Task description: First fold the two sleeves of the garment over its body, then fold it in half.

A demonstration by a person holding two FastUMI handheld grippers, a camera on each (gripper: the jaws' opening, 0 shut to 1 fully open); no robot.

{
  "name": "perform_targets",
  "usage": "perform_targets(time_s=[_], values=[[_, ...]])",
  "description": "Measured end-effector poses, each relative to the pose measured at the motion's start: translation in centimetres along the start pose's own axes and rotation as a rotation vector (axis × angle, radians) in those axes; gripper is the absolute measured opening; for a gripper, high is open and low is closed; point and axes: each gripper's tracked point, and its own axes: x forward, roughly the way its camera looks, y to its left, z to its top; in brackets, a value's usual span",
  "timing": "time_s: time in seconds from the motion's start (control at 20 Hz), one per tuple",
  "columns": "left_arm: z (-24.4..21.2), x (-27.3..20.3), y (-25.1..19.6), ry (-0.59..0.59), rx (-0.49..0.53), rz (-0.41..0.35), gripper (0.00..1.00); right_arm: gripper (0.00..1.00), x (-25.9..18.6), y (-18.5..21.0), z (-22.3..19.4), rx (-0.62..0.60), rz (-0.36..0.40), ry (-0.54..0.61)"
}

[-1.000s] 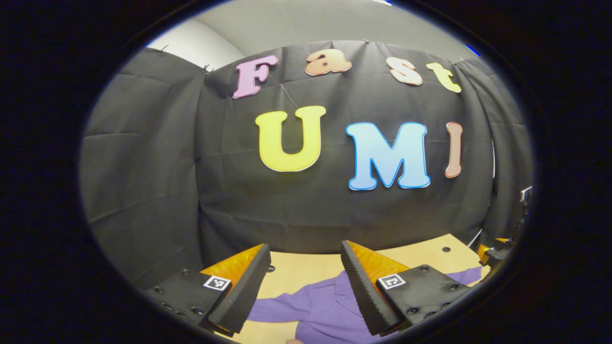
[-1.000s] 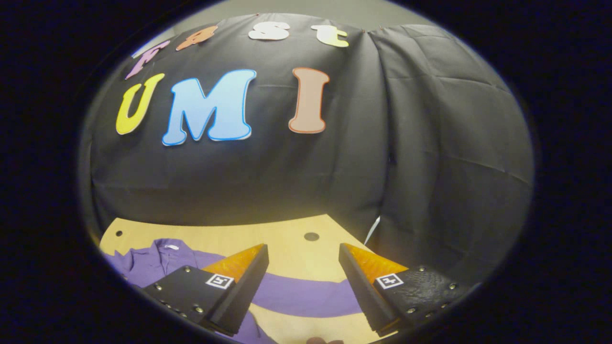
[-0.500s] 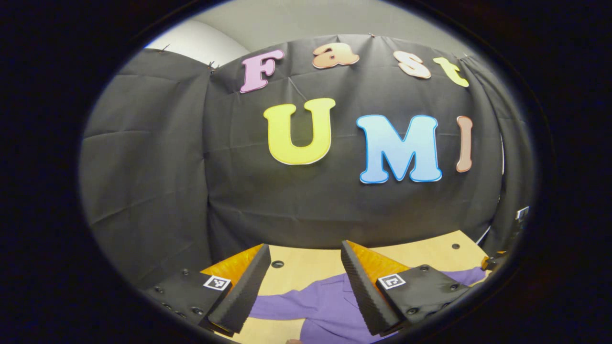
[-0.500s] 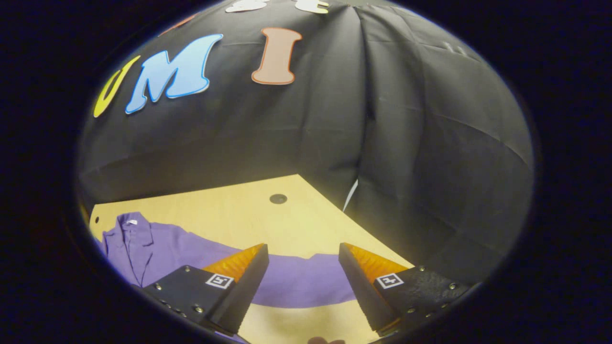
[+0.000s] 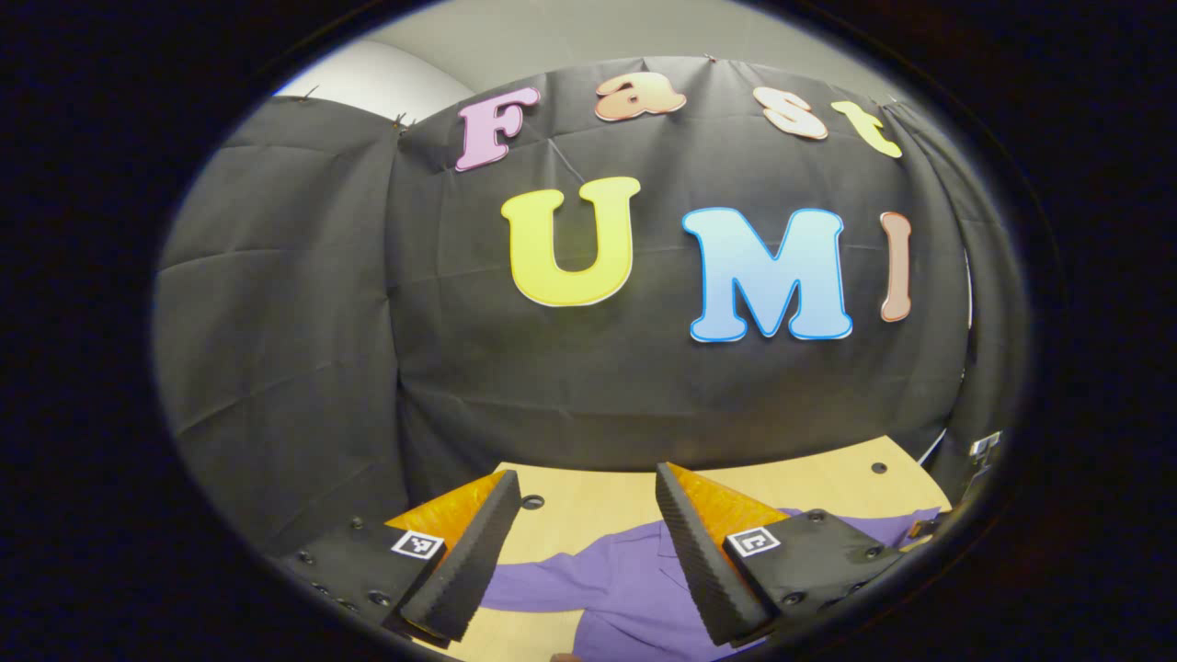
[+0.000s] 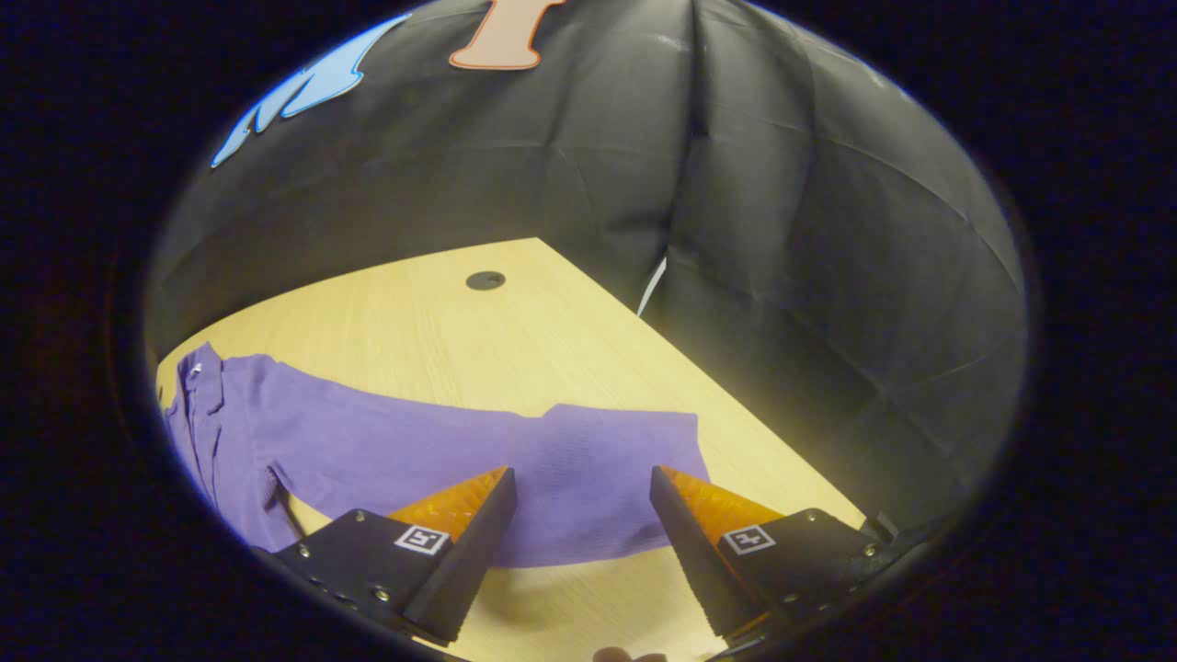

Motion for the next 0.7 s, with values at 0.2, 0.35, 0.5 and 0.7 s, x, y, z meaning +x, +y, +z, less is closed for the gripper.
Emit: perform_targets(time_s=[0.2,0.35,0.5,0.7], values=[[-0.5,0.3,-0.3,0.017,-0.007,0.004,0.94,0.92,1.6,0.0,-2.1,0.000,0.002,0.071],[-0.5,0.4,-0.5,0.023,-0.003,0.004,0.94,0.96,2.0,0.3,-2.4,0.018,0.040,0.098],[-0.6,0.4,-1.2,0.026,-0.014,-0.005,0.94,0.94,1.0,0.2,-1.2,0.125,0.078,0.120],[-1.0,0.5,-1.8,0.034,-0.037,-0.017,0.94,0.56,1.8,2.2,-1.7,0.064,0.115,0.095]])
